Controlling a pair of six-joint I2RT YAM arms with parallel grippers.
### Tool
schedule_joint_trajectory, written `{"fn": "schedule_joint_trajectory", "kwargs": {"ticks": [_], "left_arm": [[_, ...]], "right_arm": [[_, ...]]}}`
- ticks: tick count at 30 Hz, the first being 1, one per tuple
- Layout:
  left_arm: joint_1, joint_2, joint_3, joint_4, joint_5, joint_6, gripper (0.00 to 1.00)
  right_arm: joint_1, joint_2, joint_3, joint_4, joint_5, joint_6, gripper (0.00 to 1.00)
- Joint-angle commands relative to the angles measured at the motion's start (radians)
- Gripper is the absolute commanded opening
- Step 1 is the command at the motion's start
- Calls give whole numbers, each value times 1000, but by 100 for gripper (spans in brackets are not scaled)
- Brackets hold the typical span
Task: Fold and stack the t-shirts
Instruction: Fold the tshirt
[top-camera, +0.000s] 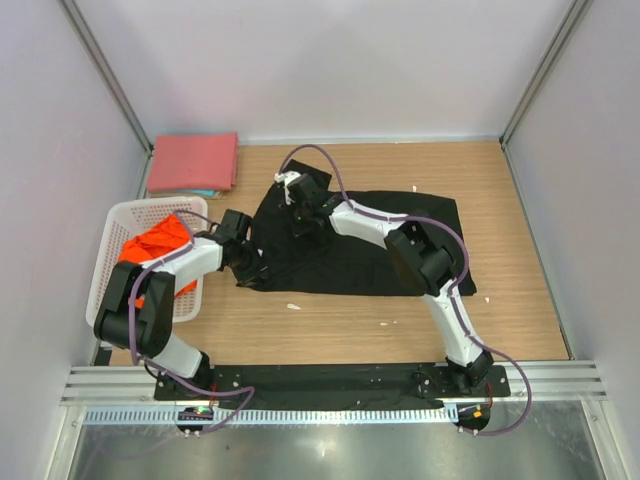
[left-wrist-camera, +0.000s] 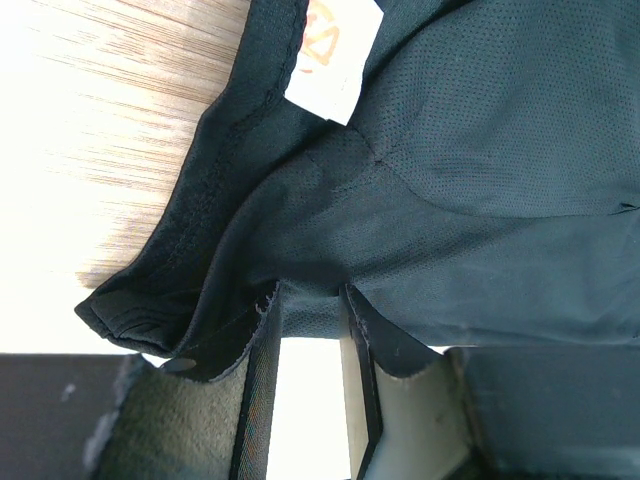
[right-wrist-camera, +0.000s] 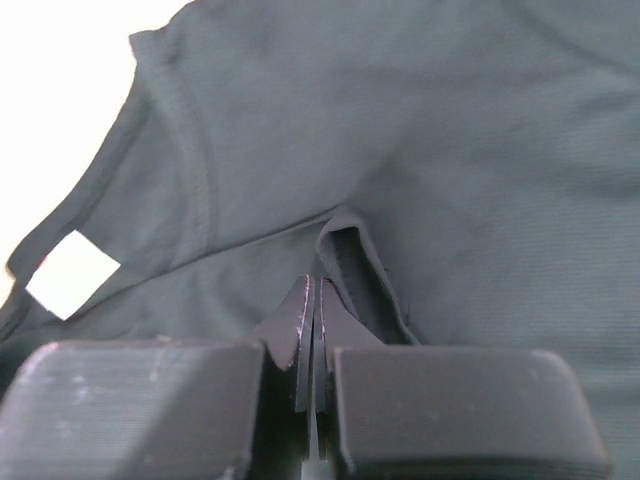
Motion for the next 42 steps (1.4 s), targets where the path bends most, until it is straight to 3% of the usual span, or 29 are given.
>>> {"fn": "schedule_joint_trajectory", "kwargs": {"ticks": [1,7,19,28,35,42], "left_arm": [[3,-18,-22,17,-62,4,31],[3,-22,-36,15,-62,-2,31],[5,-76,36,-54,-86,29,35],[6,-67,352,-105,-57,179,49],[34,191,699,-108,26,378,50],[75,584,1125,-164,79,466,51]], "right_arm": [[5,16,76,-2,165,-43,1],[-11,52,156,-56,257,-63,1],[-25,-88,68,-62,266,-8,3],[-208,-336,-50,-175,3,30,21],[-414,-535,-240,-82,-94,53,41],[-629,-504,-202,-186,-204,1,53]]}}
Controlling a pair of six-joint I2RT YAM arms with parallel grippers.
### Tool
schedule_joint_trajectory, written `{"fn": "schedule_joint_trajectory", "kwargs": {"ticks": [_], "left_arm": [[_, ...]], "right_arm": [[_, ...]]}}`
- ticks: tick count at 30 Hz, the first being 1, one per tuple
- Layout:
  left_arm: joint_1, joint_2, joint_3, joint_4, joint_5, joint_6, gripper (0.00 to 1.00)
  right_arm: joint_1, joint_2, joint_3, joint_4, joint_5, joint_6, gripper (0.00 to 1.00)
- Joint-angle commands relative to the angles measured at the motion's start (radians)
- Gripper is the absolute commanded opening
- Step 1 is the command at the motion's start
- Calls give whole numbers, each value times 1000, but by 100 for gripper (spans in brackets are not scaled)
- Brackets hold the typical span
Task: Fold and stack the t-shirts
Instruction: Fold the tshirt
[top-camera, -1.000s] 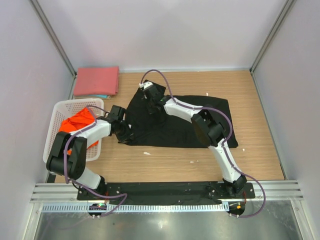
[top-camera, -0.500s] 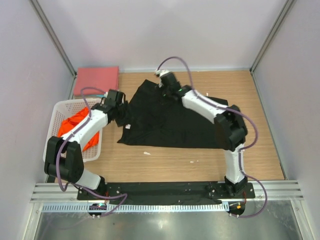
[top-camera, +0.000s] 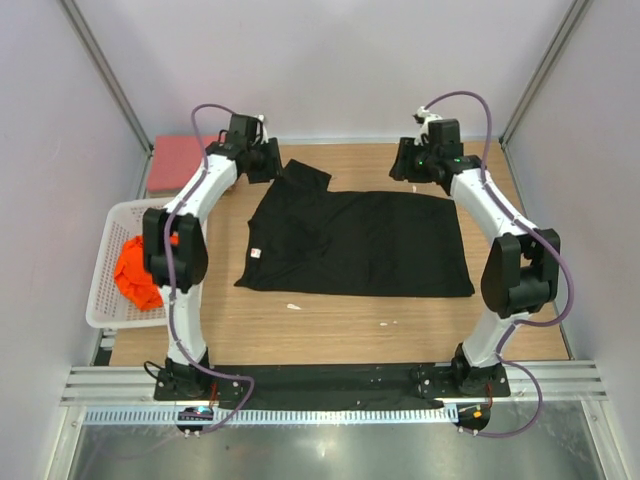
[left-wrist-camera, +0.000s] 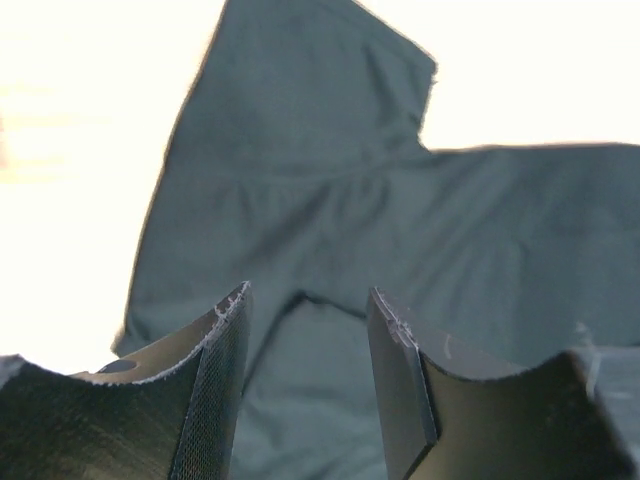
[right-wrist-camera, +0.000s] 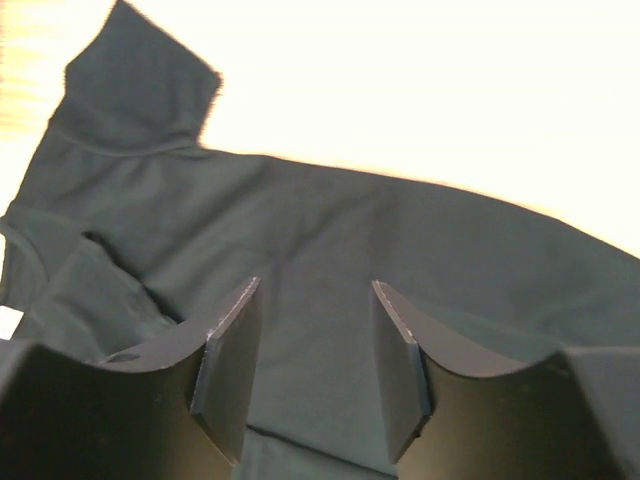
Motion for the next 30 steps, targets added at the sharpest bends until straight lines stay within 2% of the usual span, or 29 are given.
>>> {"fn": "schedule_joint_trajectory", "kwargs": {"ticks": [1,5,6,8,11,14,17,20,25,30], "left_arm": [[26,147,192,-58,43,75,51],[43,362,454,-65,2,90,51],[48,440,492,-59,7,79,51],[53,508,598,-42,35,61,51],[68,600,680,-26,54,27,52],[83,597,595,93,41,-52,53],[86,623,602,149,98,-100,52],[80,660,642,146,132,-117,52],[71,661,622,134,127,-96,49],[57,690,622,142,139,-109,46]], "right_arm": [[-78,2,23,-32,-114,-27,53],[-103,-4,-6,6,-170,-45,53],[-104,2,-11,13,-178,-47,53],[-106,17,-18,25,-190,-50,53],[-118,48,-32,54,-223,-47,53],[-136,63,-57,112,-260,-9,53],[-143,86,-52,126,-263,1,53],[-155,98,-40,120,-258,-4,53],[-235,71,-67,186,-350,27,53],[-241,77,-61,192,-378,34,53]]}}
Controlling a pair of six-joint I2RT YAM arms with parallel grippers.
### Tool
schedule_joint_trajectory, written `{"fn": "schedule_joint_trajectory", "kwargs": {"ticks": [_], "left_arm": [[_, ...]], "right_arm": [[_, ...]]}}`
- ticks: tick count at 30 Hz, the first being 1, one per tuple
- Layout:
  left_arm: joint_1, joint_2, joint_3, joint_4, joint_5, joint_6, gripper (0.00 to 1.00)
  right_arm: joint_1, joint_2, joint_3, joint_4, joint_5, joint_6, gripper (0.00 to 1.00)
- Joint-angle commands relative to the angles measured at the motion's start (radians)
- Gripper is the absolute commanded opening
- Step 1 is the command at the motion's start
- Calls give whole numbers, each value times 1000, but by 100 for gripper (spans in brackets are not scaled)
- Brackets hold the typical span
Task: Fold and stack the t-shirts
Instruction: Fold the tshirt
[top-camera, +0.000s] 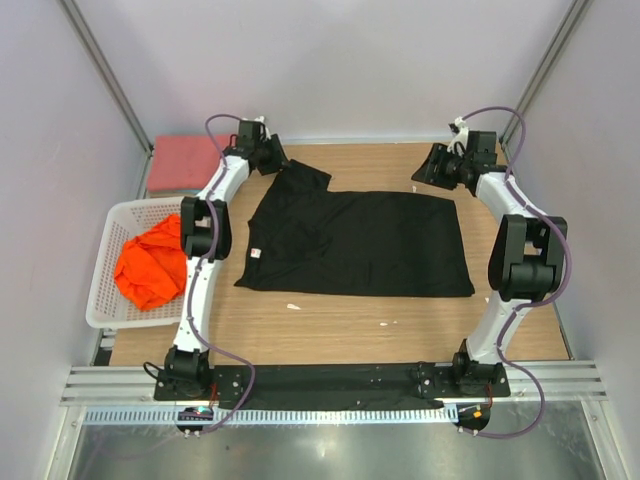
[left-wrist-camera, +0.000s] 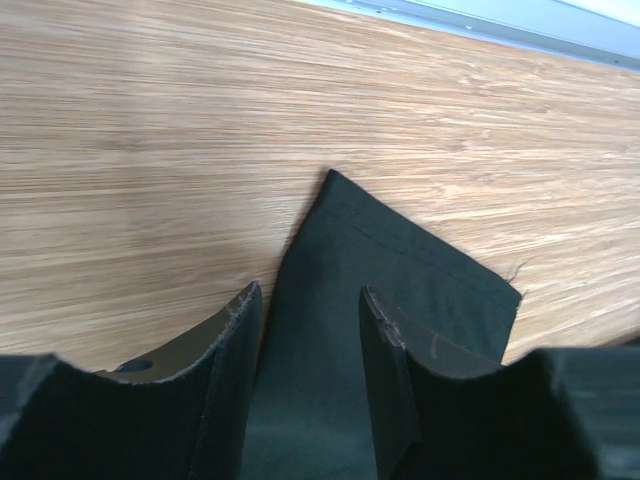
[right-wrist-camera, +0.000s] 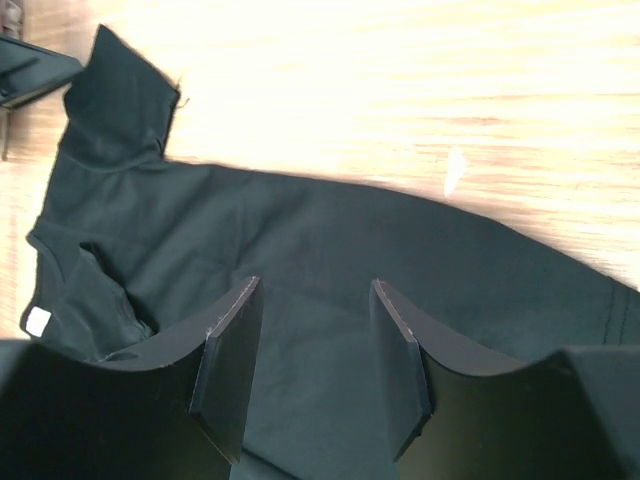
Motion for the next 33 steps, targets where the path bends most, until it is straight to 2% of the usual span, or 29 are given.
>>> {"fn": "schedule_joint_trajectory", "kwargs": {"ticks": [1,3,4,6,7,10,15,17,20,25,33], "left_arm": [[-17,53,19,18,36,-25,45],[-20,71,29,16,53,-43,43],[-20,83,36,21,69,-54,35],[-22,83,41,30,75,-61,26],[-20,71,38,47,79,-66,16],[-22,42,3,96,99,-89,0],[-20,-58,-62,154,130,-68,0],[-22,-107,-115,189,148,-71,0],[-22,-139,-136,214,179,-63,0],[-20,-167,-126,243,228,-98,0],[-10,-202,-191,252,245,-88,0]], "right_arm": [[8,-35,7,59,-57,21,53],[8,-29,7,61,-60,22,53],[8,-26,15,59,-60,22,53],[9,3,30,70,-54,30,53],[14,21,63,65,-47,35,53],[29,110,178,-20,19,41,52],[64,213,272,12,47,19,52],[121,273,341,-68,75,-20,52],[139,289,397,-134,130,-44,52],[62,210,294,-74,92,-57,52],[-117,310,371,-318,58,-99,52]]}}
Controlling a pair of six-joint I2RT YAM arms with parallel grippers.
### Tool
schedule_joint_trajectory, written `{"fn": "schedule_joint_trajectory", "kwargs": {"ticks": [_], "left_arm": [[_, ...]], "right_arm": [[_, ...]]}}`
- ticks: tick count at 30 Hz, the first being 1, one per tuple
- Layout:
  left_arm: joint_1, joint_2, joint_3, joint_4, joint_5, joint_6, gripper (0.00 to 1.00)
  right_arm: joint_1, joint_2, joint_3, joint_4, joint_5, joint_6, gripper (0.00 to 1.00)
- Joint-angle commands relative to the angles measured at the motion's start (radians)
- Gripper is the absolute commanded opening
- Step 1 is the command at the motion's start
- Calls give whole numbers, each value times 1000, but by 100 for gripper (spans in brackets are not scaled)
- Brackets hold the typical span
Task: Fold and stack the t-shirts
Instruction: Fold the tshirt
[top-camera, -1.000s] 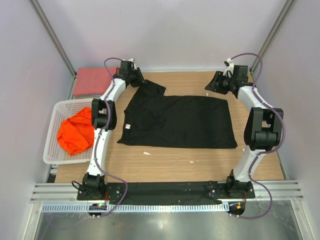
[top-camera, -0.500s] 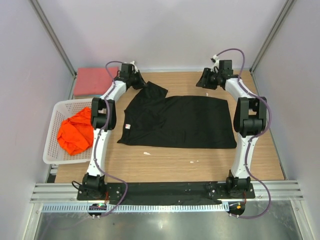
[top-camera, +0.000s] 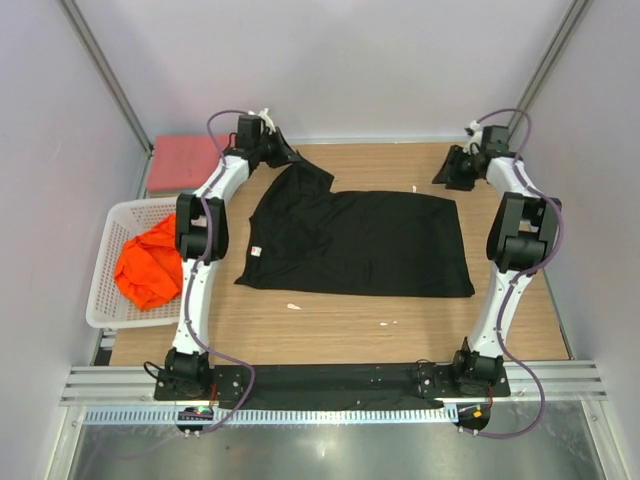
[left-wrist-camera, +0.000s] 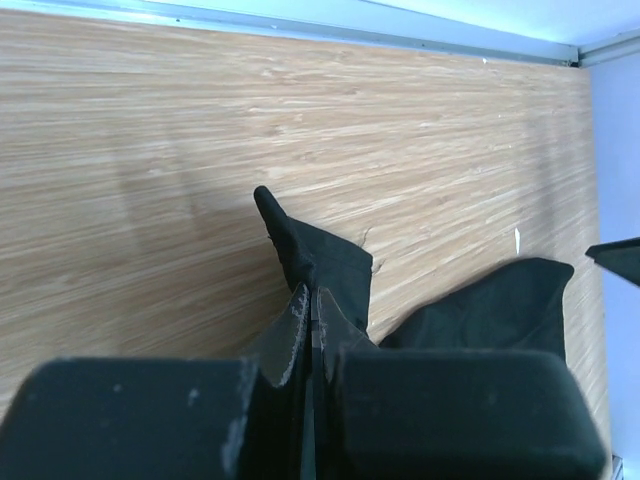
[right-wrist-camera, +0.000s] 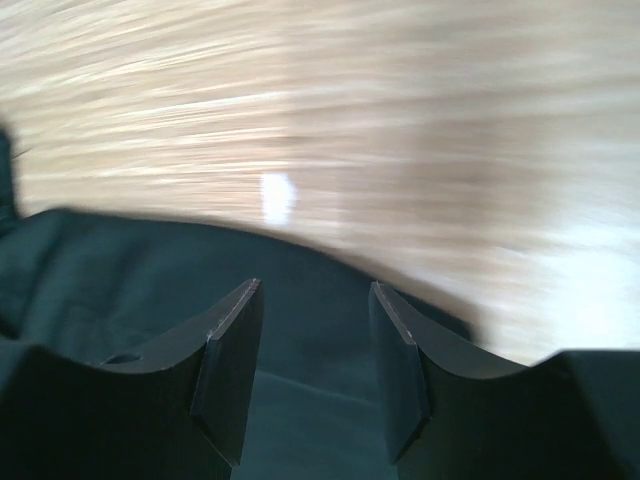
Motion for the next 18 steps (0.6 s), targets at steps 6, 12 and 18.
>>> {"fn": "schedule_joint_trajectory", "kwargs": {"ticks": [6,12,18], "left_arm": [[14,-87,-28,45,25,21,0],[23,-80,-21,42,35,27,0],[29,-69,-14,41,42,19,0]], "right_arm": [[-73,20,73,-148,75,-57,52],[-93,118,147,-226,74,-68,50],[-93,129,125,-226,78,-71,47]]}}
